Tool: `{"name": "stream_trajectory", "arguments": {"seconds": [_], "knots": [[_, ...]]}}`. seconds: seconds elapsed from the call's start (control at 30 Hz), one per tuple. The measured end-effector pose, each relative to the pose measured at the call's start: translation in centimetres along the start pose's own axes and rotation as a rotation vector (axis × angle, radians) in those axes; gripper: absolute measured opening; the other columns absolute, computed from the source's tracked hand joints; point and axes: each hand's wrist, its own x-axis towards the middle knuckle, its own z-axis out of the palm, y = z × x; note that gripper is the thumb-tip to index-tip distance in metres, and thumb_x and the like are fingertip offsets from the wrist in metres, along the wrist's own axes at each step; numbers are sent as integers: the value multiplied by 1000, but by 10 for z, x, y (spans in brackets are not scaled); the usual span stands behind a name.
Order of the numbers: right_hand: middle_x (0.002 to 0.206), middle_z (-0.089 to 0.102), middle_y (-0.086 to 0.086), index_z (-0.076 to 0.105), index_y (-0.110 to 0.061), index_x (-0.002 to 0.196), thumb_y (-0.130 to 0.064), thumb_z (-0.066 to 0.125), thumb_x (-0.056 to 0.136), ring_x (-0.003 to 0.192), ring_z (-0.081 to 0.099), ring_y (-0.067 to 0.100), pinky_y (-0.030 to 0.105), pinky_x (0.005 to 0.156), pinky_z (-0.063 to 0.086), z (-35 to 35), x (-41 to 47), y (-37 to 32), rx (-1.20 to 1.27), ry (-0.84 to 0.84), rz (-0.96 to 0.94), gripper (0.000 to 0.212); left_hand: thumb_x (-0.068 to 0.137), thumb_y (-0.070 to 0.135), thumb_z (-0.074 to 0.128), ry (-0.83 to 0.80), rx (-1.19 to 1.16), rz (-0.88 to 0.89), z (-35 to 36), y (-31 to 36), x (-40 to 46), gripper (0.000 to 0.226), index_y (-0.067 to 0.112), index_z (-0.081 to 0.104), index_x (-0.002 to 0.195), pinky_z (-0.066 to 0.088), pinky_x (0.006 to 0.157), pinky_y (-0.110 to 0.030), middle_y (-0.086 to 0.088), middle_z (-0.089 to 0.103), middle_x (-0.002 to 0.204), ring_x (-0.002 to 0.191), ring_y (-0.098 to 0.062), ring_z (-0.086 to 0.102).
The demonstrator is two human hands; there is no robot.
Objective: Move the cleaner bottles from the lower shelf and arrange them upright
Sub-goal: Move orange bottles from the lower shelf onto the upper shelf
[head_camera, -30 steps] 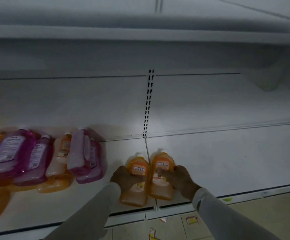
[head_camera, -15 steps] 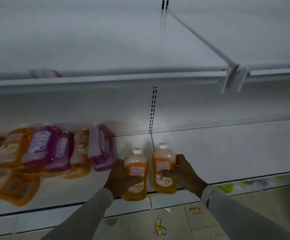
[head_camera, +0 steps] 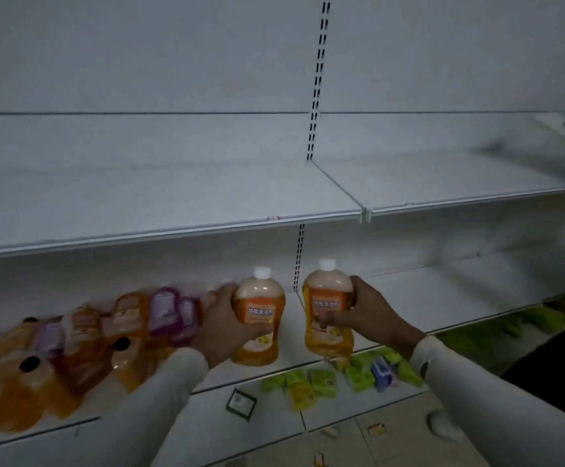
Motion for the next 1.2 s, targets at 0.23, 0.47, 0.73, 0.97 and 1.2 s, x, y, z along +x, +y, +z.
{"name": "stream_trajectory", "arguments": {"seconds": [0.23, 0.47, 0.73, 0.97, 1.2], "knots": [[105, 68, -6, 54, -22, 117, -26, 87, 65, 93, 68, 10, 19, 67, 55, -24, -26, -147, 1, -20, -255, 62, 44, 38, 92, 174, -35, 149, -107, 86, -42, 80, 29, 49, 110, 60, 74, -34, 4, 68, 100, 88, -12, 69], [105, 67, -8, 52, -23, 118, -26, 85, 68, 92, 67, 9, 19, 70, 54, 7, 14, -269, 56, -147, -496, 60, 57, 24, 91, 497, 8, 181, -214, 129, -78, 73, 22, 47, 115, 56, 69, -24, 7, 63, 102, 89, -7, 64], [104, 68, -9, 55, -28, 113, -27, 84, 68, 91, 68, 10, 20, 70, 54, 119, 42, -369, 92, -475, -750, 54, 60, 29, 89, 826, 39, 24, -301, 106, -157, 75, 27, 43, 119, 58, 81, -33, 8, 61, 108, 98, -12, 63], [106, 67, -7, 53, -24, 116, -30, 84, 68, 93, 68, 10, 20, 67, 55, 259, 22, -429, 107, -768, -849, 58, 60, 32, 89, 1088, 89, -115, -371, 71, -255, 75, 28, 42, 119, 57, 81, -31, 7, 60, 110, 99, -13, 63], [103, 70, -7, 54, -27, 113, -32, 86, 62, 89, 70, 5, 19, 66, 55, 400, -21, -497, 95, -951, -920, 61, 59, 30, 89, 1238, 109, -193, -458, 19, -343, 77, 28, 42, 120, 58, 78, -28, 7, 62, 110, 97, -11, 64]]}}
